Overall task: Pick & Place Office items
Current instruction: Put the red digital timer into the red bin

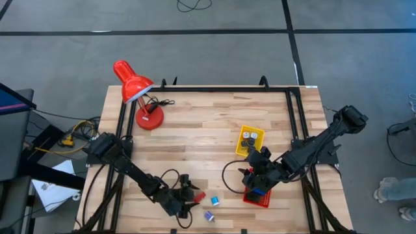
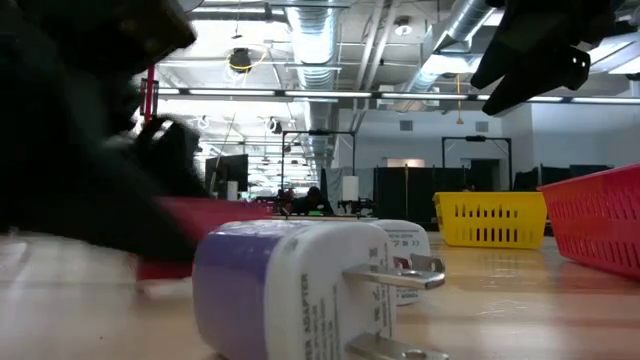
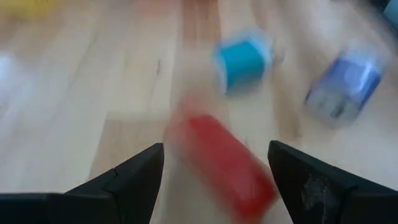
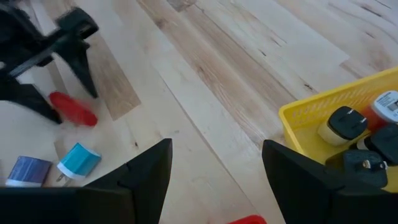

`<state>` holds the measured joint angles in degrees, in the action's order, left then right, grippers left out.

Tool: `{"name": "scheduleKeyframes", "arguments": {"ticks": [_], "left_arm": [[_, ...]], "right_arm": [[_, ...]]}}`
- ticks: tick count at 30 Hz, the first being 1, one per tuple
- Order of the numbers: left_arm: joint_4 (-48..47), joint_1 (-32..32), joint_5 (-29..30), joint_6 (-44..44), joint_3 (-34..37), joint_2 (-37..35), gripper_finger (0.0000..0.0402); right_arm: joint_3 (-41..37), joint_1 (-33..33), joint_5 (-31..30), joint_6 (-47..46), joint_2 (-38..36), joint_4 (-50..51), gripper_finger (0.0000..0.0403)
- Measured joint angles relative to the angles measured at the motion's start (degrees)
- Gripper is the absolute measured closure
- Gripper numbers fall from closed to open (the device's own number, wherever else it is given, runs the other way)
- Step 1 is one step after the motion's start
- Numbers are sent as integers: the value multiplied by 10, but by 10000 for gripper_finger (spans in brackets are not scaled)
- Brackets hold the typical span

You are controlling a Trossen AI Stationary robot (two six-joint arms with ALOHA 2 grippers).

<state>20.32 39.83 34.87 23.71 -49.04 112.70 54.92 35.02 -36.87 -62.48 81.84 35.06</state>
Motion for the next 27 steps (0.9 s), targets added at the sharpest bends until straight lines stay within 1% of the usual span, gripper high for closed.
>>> {"name": "scheduleKeyframes", "arguments": {"ticks": [1,4,6,9,12,17,19,23,27], "left_arm": [[-30,-1,-12,9,0,-4,120],[-68,-6,-40,50,1,-12,120],[-85,-7,-51,54,1,-16,120],[-85,-7,-52,27,1,-18,121],[-85,-10,-53,-10,1,-20,131],[-83,-17,-62,-77,1,-20,167],[-80,-22,-82,-97,1,-20,184],[-80,-36,-128,-103,2,-21,219],[-79,-46,-141,-122,2,-26,244]], "right_arm": [[0,0,0,0,0,-2,161],[0,0,0,0,0,-5,161],[0,0,0,0,0,-8,161],[0,0,-1,1,0,-8,161],[0,0,-1,1,0,-8,161],[0,0,-2,1,0,-10,161],[0,0,-2,0,0,-12,161],[0,0,5,0,0,-29,161],[0,0,6,0,0,-51,161]]}}
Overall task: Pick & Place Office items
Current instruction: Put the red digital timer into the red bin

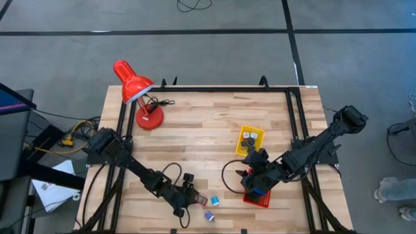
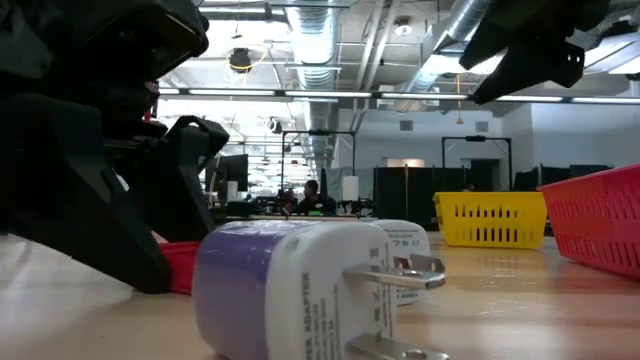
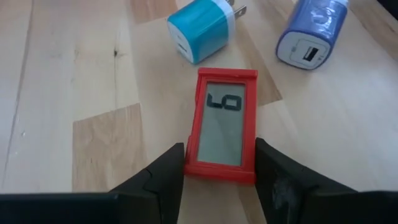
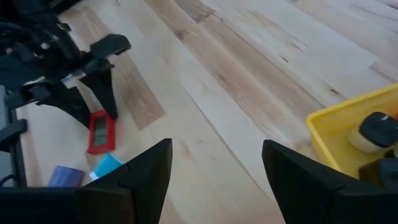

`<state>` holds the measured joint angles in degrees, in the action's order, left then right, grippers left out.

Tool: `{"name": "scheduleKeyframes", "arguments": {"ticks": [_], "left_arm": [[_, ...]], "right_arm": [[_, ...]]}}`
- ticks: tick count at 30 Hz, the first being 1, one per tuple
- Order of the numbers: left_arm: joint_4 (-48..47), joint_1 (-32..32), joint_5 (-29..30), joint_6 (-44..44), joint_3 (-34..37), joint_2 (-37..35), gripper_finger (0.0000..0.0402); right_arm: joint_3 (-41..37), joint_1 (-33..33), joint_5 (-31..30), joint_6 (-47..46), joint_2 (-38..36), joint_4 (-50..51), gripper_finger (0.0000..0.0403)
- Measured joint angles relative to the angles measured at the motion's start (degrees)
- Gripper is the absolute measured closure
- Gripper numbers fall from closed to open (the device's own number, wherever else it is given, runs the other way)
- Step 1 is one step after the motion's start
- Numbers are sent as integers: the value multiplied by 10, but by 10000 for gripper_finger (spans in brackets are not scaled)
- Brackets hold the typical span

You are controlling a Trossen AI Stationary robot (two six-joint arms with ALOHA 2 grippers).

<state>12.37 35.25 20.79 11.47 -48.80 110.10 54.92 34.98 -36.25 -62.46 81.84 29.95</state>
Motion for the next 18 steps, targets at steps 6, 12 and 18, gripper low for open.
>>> {"name": "scheduleKeyframes", "arguments": {"ticks": [6,12,18], "left_arm": [[-26,-9,3,-40,3,-31,237],[-65,-26,3,-30,3,-96,250],[-104,-76,-42,84,2,-151,241]], "right_arm": [[0,-3,0,1,0,-15,161],[0,-6,-13,150,0,-84,161],[0,-7,-43,455,47,-245,162]]}}
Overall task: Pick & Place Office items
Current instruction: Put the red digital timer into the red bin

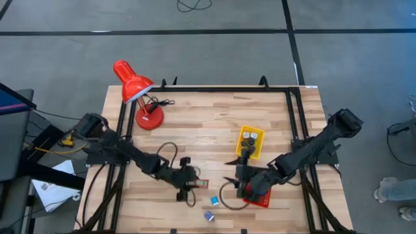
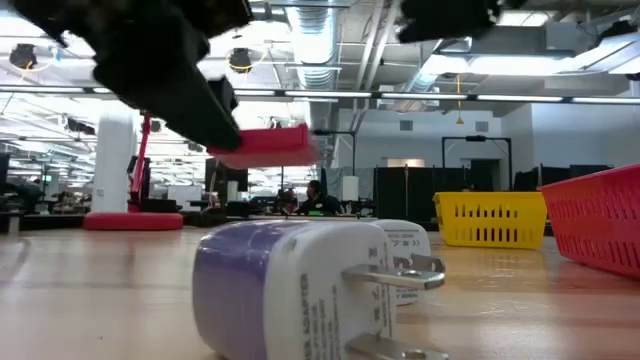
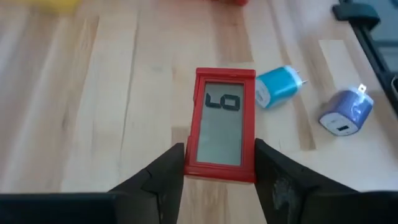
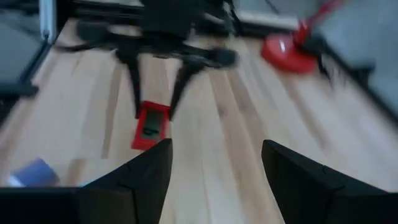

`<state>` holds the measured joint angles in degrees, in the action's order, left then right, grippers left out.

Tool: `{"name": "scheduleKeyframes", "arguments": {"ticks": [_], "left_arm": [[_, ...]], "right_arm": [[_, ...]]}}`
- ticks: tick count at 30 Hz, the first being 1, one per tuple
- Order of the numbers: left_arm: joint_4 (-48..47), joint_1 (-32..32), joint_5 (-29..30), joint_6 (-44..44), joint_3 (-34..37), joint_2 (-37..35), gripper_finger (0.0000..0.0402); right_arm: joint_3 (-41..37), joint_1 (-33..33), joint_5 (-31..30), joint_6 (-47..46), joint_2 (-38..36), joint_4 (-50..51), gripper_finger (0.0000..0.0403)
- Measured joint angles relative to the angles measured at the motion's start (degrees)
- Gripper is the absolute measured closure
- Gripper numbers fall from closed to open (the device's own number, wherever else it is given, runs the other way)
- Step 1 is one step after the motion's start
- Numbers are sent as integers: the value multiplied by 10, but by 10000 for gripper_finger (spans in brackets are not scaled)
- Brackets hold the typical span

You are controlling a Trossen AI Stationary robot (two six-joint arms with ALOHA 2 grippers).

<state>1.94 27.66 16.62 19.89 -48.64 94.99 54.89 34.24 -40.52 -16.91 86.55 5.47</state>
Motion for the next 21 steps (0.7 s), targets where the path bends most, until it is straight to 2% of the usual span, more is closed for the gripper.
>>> {"name": "scheduleKeyframes", "arguments": {"ticks": [4,7,12,17,21], "left_arm": [[-6,-43,-73,76,2,-25,242],[-2,-78,-112,118,7,-41,246],[2,-129,-155,163,9,-63,236],[14,-162,-201,188,8,-75,241],[13,-171,-203,191,8,-74,245]], "right_arm": [[0,-3,0,156,51,-92,170],[0,-3,-18,218,80,-146,179],[0,-3,-51,283,122,-178,196],[21,-10,-68,290,152,-178,210],[66,-24,-76,308,178,-138,216]]}}
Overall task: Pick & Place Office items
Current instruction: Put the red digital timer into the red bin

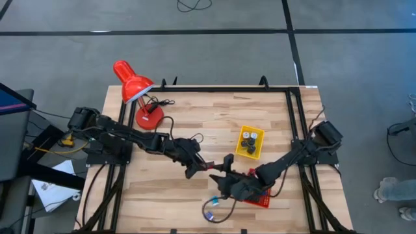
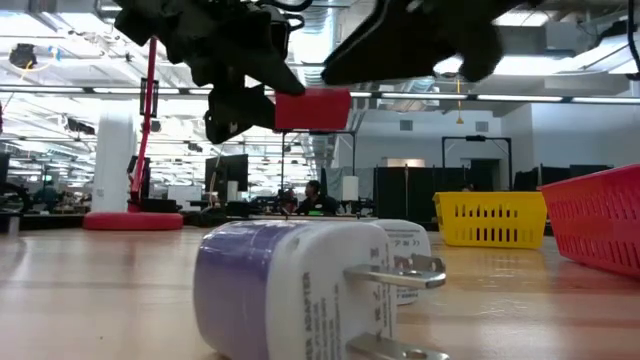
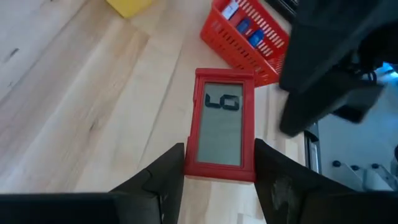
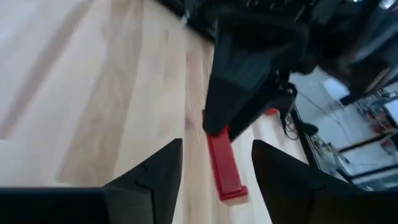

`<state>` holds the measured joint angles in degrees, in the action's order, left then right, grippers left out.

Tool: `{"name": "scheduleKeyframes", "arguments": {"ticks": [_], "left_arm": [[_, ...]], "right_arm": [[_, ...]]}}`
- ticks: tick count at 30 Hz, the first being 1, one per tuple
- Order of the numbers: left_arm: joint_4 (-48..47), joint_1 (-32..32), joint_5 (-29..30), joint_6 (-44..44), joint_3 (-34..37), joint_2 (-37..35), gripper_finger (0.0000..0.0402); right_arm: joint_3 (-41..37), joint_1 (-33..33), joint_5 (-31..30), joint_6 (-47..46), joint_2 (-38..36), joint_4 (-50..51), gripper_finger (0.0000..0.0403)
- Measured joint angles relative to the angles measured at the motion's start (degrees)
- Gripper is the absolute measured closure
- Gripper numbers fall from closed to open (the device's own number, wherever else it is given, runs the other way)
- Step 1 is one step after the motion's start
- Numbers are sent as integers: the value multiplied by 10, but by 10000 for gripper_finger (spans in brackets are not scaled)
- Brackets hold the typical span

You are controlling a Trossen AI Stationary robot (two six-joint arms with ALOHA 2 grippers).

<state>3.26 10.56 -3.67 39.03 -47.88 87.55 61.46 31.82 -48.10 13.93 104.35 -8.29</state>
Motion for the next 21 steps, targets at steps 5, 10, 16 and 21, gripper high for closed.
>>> {"name": "scheduleKeyframes", "arguments": {"ticks": [5,10,16,21], "left_arm": [[-5,-1,-10,0,0,0,234],[-9,0,-11,0,0,0,242],[-13,0,-19,1,0,0,237],[-6,0,-21,-1,0,0,235]], "right_arm": [[65,-20,9,-26,29,113,223],[109,-29,33,-60,46,193,250],[118,-45,97,-84,47,202,322],[118,-46,93,-84,44,214,361]]}}
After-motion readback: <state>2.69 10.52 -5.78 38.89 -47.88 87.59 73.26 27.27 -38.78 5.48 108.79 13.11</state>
